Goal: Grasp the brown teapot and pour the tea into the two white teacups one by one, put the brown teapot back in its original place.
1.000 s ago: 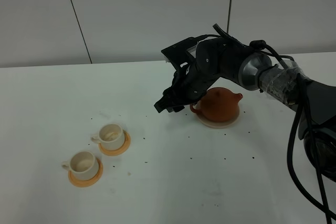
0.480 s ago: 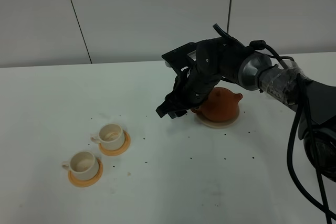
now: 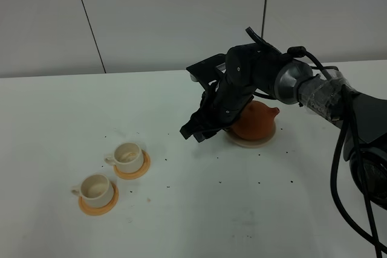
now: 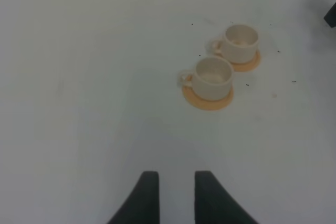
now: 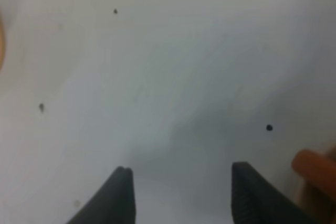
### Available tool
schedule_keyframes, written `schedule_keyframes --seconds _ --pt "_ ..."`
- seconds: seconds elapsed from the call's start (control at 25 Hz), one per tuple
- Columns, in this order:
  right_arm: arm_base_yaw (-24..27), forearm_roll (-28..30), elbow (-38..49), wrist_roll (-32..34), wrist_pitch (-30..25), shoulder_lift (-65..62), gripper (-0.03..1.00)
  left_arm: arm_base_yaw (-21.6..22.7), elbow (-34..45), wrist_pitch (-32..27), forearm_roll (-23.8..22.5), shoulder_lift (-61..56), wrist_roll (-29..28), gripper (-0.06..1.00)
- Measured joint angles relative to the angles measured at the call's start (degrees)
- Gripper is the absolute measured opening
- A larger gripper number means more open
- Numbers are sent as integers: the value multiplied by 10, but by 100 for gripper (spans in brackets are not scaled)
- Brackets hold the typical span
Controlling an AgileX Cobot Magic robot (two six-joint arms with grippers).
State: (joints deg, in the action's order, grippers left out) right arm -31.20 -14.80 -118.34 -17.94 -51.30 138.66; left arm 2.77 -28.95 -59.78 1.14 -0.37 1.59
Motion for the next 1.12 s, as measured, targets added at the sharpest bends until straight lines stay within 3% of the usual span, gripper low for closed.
schedule_keyframes --seconds 0.52,0.96,1.12 --pt "0 -3 0 -2 -34 0 41 0 0 0 0 0 0 24" --pt "0 -3 0 -29 113 0 41 0 0 0 0 0 0 24" --pt "0 6 0 -27 140 0 41 0 0 0 0 0 0 24"
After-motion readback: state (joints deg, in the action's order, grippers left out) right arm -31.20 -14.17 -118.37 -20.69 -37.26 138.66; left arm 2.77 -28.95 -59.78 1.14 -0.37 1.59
